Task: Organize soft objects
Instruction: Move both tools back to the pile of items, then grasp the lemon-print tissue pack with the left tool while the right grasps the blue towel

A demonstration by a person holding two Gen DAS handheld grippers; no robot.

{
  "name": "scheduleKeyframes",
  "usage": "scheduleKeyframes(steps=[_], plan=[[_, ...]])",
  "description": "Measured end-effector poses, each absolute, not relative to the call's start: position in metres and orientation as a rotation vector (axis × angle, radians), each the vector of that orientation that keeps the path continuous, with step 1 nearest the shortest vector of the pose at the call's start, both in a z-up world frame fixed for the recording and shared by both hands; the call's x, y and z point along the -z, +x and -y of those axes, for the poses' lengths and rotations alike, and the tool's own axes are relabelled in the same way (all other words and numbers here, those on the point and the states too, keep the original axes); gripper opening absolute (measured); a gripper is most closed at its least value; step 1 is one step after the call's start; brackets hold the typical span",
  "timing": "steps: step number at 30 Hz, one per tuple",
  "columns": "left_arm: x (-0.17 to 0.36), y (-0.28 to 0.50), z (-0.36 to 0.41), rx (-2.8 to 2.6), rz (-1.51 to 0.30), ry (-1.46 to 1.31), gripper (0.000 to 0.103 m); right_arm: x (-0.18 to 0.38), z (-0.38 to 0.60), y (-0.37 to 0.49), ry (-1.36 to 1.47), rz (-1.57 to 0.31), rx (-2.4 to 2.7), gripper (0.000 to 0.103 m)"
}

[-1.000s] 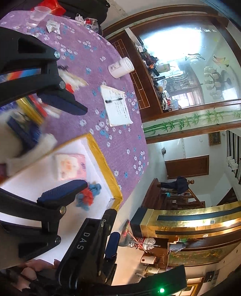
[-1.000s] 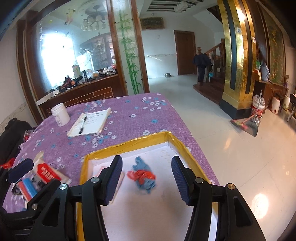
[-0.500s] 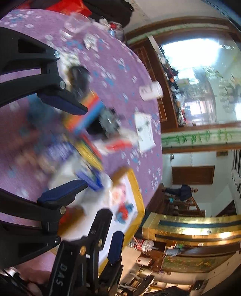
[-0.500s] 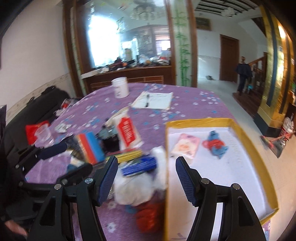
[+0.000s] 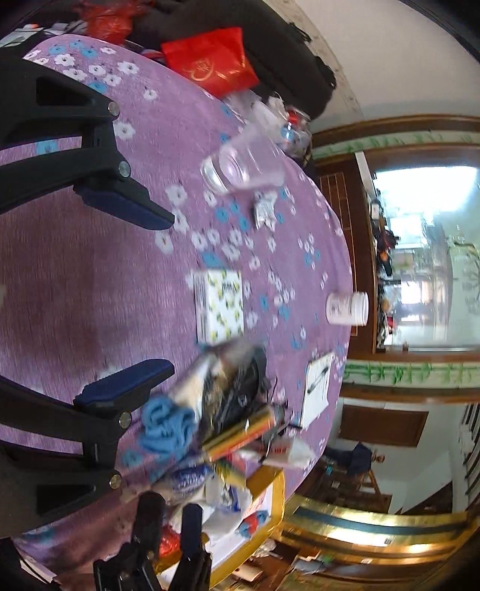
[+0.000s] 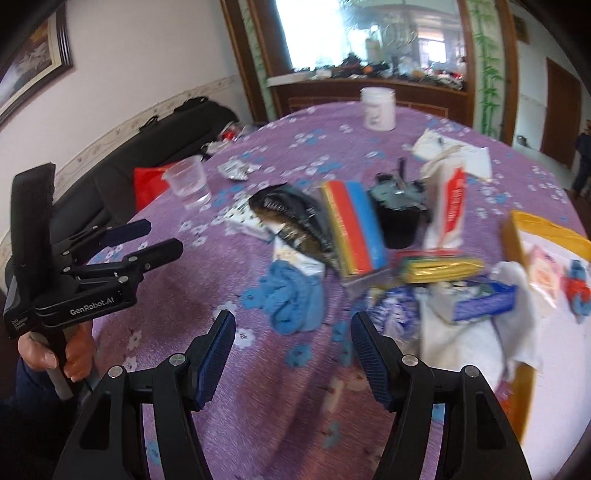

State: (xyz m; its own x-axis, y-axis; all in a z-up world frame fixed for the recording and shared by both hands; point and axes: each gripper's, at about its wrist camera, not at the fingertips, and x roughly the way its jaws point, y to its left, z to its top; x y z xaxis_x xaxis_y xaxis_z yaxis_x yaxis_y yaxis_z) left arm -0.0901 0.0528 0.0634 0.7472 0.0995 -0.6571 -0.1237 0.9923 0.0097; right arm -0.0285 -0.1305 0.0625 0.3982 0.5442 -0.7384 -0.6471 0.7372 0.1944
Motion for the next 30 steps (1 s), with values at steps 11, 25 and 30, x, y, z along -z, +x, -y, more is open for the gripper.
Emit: scheduleKeyframes(steps=[11,25,30], plan=[[-0.064,-0.045,-0.071,-0.085,-0.808,-0.063,0.086,-0.023,0.094,0.002,-0.161,-0.924,-0.750,0.040],[-0.037,0.086,-0.093,-0.025,-0.995,-0.184,0.086,-0.026,0.126,0.011,-0.014,-0.878,-0.804,0.040],[-0.023,0.074,-0.092,0.039,-1.050,-0.219,0.061,-0.027,0.131,0.013,0.029,-0.893,-0.805,0.040]])
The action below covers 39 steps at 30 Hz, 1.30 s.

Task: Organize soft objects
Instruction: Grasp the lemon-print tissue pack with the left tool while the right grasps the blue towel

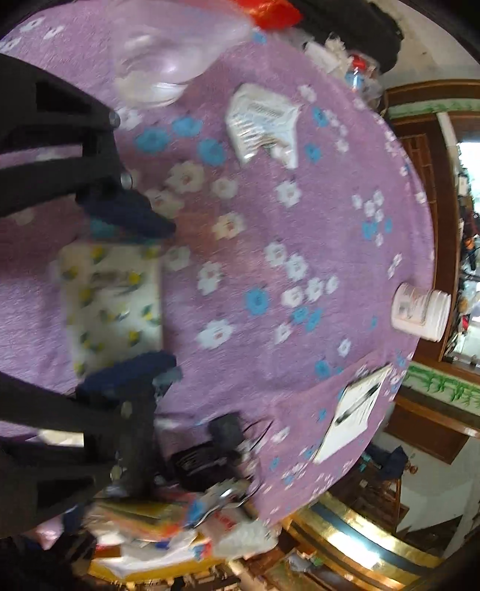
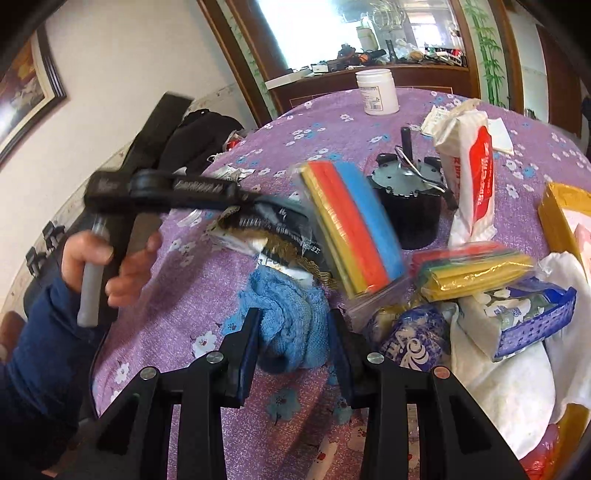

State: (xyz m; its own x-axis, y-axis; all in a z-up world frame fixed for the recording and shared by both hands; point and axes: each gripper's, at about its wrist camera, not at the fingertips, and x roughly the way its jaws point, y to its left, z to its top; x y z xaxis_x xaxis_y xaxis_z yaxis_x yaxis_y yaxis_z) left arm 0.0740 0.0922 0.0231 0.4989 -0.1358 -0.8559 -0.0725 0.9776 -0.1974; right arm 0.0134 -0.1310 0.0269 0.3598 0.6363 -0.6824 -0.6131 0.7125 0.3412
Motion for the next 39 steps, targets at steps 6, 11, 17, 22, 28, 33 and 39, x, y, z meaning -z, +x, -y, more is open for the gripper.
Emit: scheduleKeyframes(steps=[6,11,17,22,28,33,39], plan=[[-0.025,0.011,-0.071,0.155,-1.062,-0.152,0.061,-0.030,0.136,0.013,0.051,-0.888,-0.812,0.040],[-0.037,-0.043,-0.060,0.202,-0.985,-0.073,0.077,-0.032,0.139,0.011,0.072,-0.876,-0.813,0.040],[-0.046,-0.031,-0.056,0.153,-0.936,-0.018,0.092,-0.035,0.144,0.011,0.090,-0.862,-0.801,0.040],[-0.029,-0.010,-0.032,0.115,-0.967,0.074,0.092,-0.036,0.151,0.014,0.114,-0.862,-0.790,0.040],[-0.019,-0.011,-0.024,0.046,-0.975,0.091,0.057,-0.038,0.151,0.012,0.115,-0.850,-0.796,0.040],[-0.034,-0.034,-0.023,0.040,-0.921,0.040,0.055,-0.041,0.155,0.012,0.128,-0.837,-0.801,0.040],[-0.055,-0.049,-0.017,0.086,-0.875,-0.014,0.019,-0.046,0.159,0.011,0.148,-0.820,-0.797,0.040]])
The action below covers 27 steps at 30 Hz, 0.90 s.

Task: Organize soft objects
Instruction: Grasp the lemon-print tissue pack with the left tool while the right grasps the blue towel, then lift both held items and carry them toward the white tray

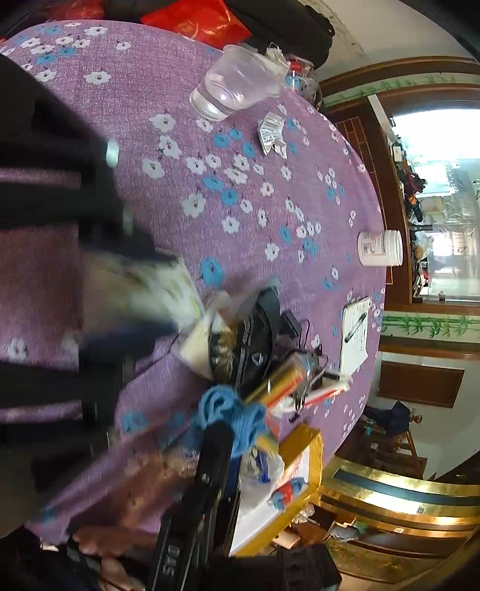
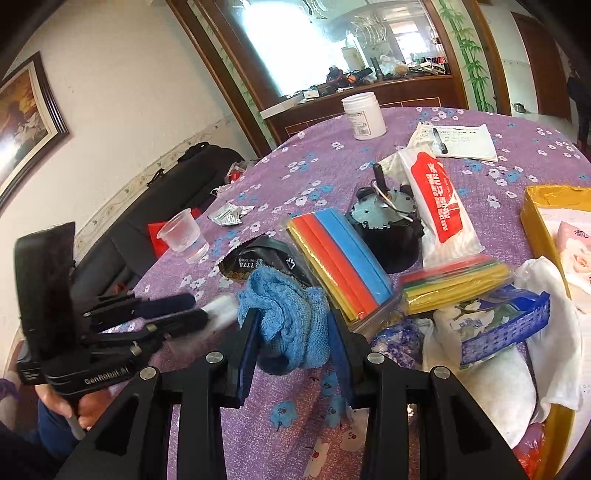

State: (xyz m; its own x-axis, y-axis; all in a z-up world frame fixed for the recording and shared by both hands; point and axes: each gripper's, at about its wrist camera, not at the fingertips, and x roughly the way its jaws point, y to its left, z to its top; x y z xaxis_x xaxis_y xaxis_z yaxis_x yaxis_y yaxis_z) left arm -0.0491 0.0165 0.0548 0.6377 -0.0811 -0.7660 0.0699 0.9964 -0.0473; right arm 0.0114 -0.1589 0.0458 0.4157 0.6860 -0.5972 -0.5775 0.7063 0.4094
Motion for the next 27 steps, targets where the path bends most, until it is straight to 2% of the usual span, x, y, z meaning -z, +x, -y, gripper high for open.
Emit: scheduleKeyframes(steps=[4,5,6,8,15,16,18,19,27], plan=[[-0.053,-0.048,-0.012,0.075,-0.905,-0.001,0.022,-0.045,0.163,0.011,0.160,-0.821,-0.789,0.040],[-0.051,-0.049,-0.014,0.067,-0.914,-0.009,0.036,-0.045,0.165,0.011,0.163,-0.822,-0.790,0.040],[-0.050,-0.050,-0.017,0.069,-0.922,-0.027,0.063,-0.045,0.166,0.011,0.166,-0.823,-0.789,0.040],[-0.049,-0.054,-0.021,0.058,-0.914,-0.047,0.087,-0.045,0.167,0.010,0.168,-0.822,-0.787,0.040],[-0.034,-0.051,-0.005,0.002,-0.936,0.066,0.085,-0.047,0.162,0.006,0.135,-0.809,-0.792,0.040],[-0.030,-0.049,-0.003,-0.003,-0.942,0.077,0.082,-0.047,0.161,0.005,0.124,-0.803,-0.790,0.040],[-0.022,-0.045,0.000,-0.018,-0.966,0.092,0.055,-0.048,0.159,0.002,0.104,-0.794,-0.788,0.040],[-0.017,-0.042,0.000,-0.033,-0.983,0.097,0.053,-0.048,0.157,0.001,0.095,-0.791,-0.788,0.040],[-0.013,-0.044,0.010,-0.096,-0.929,0.154,0.051,-0.049,0.151,-0.006,0.045,-0.765,-0.797,0.040]])
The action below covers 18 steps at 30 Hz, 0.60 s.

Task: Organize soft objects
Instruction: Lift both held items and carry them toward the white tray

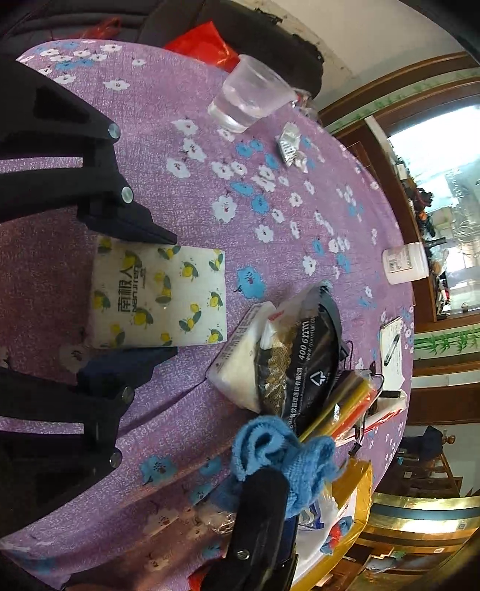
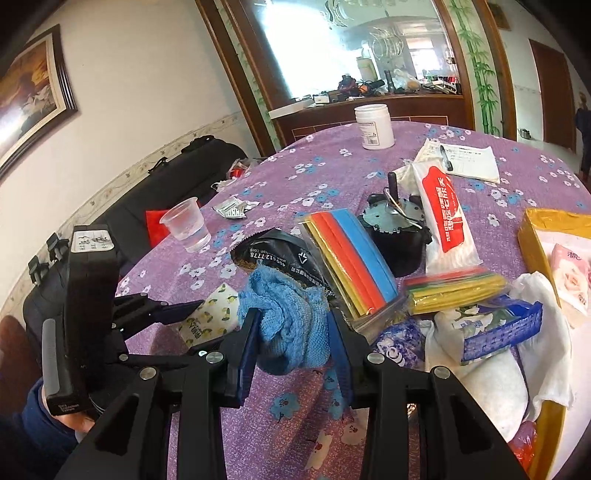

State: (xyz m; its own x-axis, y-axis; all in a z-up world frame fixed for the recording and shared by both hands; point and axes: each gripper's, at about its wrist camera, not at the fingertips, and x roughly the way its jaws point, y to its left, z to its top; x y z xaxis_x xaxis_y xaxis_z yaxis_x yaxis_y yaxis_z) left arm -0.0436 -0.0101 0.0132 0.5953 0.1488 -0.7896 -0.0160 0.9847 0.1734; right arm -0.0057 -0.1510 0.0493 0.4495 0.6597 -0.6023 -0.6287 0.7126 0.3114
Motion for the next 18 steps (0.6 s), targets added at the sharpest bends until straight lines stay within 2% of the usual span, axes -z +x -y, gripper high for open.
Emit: scheduleKeyframes(steps=[18], plan=[[-0.061,-0.064,0.035,-0.130,-0.754,0.242,0.051,-0.056,0.162,-0.007,0.078,-0.742,-0.771,0.040]])
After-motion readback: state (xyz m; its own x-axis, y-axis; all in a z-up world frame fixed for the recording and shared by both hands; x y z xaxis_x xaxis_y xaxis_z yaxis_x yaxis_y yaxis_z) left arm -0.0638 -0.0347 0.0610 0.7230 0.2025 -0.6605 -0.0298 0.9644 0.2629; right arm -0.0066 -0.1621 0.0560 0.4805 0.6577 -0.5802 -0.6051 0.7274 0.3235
